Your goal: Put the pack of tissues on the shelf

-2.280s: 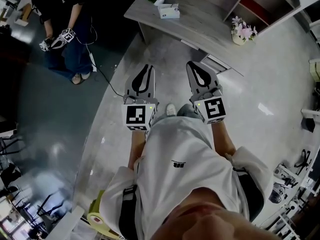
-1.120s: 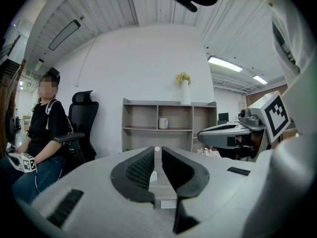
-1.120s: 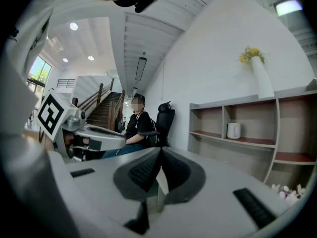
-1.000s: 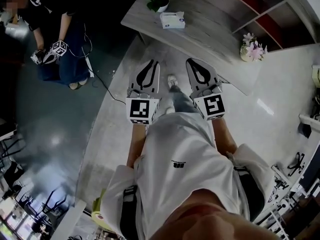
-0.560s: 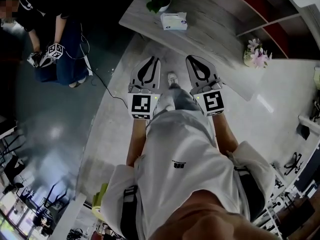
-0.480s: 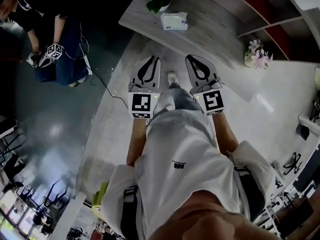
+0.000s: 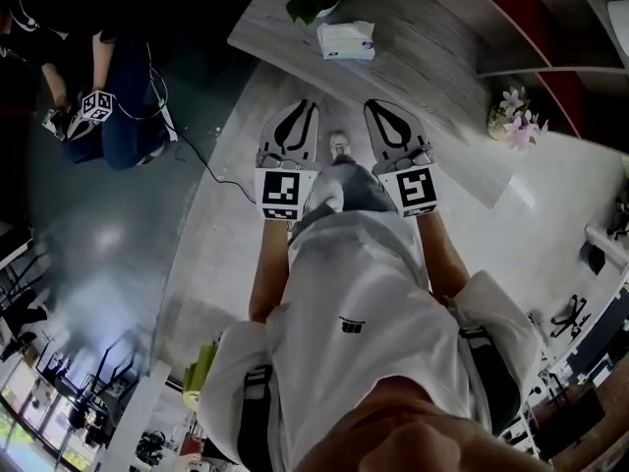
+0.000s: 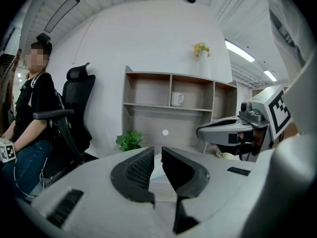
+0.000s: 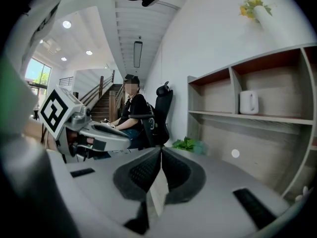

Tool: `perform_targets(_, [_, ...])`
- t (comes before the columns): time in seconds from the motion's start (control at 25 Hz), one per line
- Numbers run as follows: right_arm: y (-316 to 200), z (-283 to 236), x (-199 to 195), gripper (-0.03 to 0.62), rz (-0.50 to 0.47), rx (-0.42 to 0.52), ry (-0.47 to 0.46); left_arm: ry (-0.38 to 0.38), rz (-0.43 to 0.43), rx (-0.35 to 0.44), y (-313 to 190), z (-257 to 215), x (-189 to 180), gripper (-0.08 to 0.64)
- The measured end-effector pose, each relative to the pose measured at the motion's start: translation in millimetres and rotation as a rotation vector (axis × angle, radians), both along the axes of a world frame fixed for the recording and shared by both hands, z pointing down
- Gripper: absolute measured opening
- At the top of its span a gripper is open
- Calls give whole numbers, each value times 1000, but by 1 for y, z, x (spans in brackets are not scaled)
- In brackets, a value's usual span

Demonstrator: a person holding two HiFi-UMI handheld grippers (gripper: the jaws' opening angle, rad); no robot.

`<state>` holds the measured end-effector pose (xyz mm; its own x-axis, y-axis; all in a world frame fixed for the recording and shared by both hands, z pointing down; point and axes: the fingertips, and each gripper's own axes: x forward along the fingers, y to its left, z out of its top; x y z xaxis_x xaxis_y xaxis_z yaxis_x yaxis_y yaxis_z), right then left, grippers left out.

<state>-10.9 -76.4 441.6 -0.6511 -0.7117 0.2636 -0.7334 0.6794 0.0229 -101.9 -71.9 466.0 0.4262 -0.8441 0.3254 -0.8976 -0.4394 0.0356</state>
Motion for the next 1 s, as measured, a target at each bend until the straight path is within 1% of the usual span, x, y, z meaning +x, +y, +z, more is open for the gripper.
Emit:
perform_targets(0.4, [-33,37,-5,26,-6,-38,12,-23,19,-68,-32,45,0,31])
perform_targets(0.64, [-44,65,-4,26,-10,-78,27,-28,28,-98,-49,71,2,31])
perform_targets(1.0, [-60,92,-7,26,-34,-104,45,-34,23,-140,-72,105,4,36])
